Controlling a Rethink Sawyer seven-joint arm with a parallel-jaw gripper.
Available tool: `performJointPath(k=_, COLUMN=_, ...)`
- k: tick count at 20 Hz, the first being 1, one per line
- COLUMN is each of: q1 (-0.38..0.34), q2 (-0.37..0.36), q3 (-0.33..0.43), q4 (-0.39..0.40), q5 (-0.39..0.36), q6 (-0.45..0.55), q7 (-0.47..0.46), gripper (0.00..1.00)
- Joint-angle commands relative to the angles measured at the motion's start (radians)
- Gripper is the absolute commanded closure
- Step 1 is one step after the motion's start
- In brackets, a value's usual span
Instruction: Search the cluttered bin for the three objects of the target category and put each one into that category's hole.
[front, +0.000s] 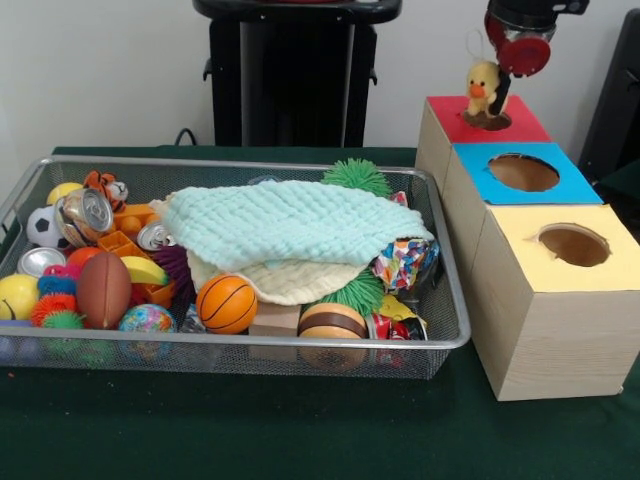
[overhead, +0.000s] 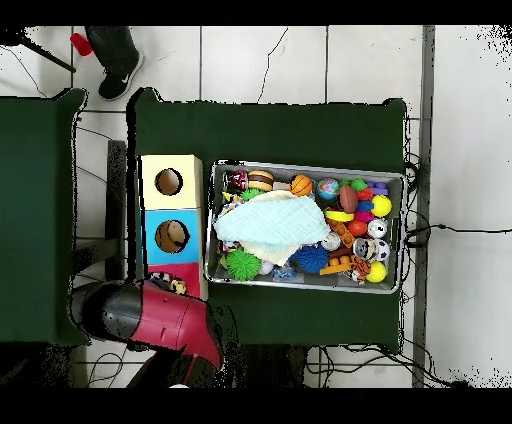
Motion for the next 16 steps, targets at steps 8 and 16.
performJointPath(k=8, q1=0.019, q2=-0.003, q3=0.037, q4=-0.090, q5=-0.012, q6=0.134, q7=0.143, gripper=0.00)
performJointPath(k=16, q1=0.046, q2=0.027, q3=0.002, q4=-0.097, q5=-0.020, q6=0.115, q7=0.168, gripper=0.00)
